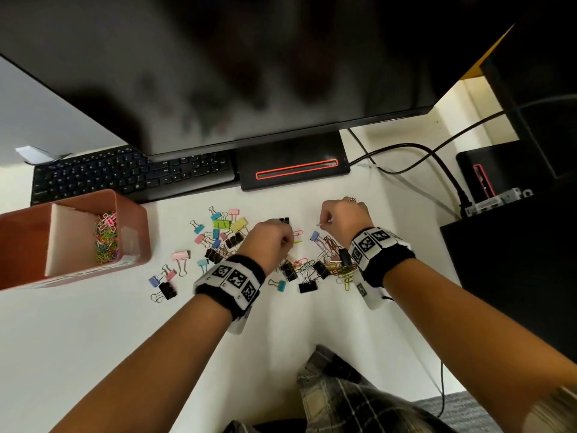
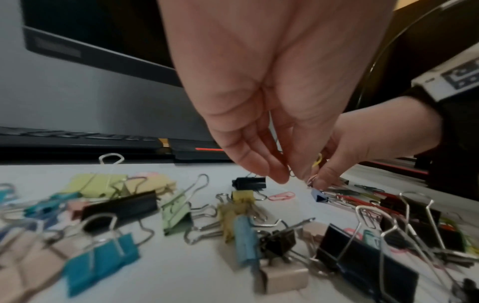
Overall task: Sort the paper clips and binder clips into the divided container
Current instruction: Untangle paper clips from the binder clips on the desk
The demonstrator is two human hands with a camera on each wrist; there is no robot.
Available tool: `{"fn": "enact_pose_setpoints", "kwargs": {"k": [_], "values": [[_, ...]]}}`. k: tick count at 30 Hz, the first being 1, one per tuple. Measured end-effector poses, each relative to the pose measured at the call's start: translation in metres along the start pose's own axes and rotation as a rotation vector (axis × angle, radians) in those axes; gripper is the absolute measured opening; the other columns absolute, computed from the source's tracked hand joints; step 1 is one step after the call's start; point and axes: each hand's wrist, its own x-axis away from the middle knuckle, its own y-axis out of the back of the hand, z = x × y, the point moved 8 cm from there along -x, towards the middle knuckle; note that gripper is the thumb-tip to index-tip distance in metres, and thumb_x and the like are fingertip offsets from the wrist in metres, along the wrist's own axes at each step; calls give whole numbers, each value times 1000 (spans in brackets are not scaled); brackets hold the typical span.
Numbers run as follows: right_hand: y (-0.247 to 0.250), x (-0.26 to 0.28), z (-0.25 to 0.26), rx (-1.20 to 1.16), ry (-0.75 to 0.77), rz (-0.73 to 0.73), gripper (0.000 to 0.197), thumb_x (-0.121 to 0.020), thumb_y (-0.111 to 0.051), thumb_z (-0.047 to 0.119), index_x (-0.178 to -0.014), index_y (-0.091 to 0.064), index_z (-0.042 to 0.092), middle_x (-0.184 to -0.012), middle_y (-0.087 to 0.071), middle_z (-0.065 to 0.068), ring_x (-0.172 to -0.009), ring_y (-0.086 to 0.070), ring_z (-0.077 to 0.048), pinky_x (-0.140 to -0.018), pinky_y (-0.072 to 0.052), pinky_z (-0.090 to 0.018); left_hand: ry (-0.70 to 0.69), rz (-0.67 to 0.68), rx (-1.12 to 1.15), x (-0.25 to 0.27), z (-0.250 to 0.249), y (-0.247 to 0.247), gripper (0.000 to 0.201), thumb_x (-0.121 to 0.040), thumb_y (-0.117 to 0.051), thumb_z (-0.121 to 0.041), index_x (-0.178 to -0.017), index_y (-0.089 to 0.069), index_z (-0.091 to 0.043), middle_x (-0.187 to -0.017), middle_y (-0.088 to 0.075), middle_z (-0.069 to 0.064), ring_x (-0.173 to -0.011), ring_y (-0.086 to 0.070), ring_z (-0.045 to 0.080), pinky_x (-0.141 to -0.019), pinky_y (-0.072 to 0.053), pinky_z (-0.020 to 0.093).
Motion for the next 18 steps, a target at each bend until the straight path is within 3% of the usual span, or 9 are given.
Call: {"fn": "enact_pose_setpoints", "kwargs": {"k": [4,7,10,14,18], "values": [[4,4,-7,-21,-1,-1,6,-86,-58,22,-90,-60,26,-93,-69,5,-100,-55,-20,-91,-35,-36,104,4,16,-10,11,-7,26,-85,-56,-5,-108,-63,-14,-94,-67,9,-88,-62,23,-82,-49,30],[13,13,-27,-225,-34,-31,11,-83,-65,20,-93,-68,21,-95,-72,3,-91,-64,-16,-88,-49,-30,117,13,-22,-16,13,-13,37,-86,-52,-3,-121,-56,-15,-105,-64,10,-95,-60,25,-88,-49,33],[24,23,-52,-377,-84,-106,6,-78,-71,17,-83,-71,20,-85,-71,3,-80,-64,-12,-81,-54,-28,120,3,-93,-23,16,-17,30,-88,-54,-8,-117,-61,-14,-112,-62,10,-99,-59,27,-90,-49,35],[28,38,-64,-482,-65,-129,5,-75,-75,12,-77,-71,15,-89,-70,-3,-82,-64,-12,-77,-49,-17,113,-25,-150,-26,12,-16,16,-89,-54,-14,-100,-65,-13,-99,-63,7,-90,-61,27,-81,-52,37],[10,39,-62,-449,-34,-64,18,-74,-74,11,-70,-64,25,-103,-71,-2,-98,-66,-16,-89,-53,-36,115,-10,-214,-27,11,-19,12,-87,-53,-4,-88,-62,-11,-93,-57,7,-84,-57,26,-74,-53,38]]}}
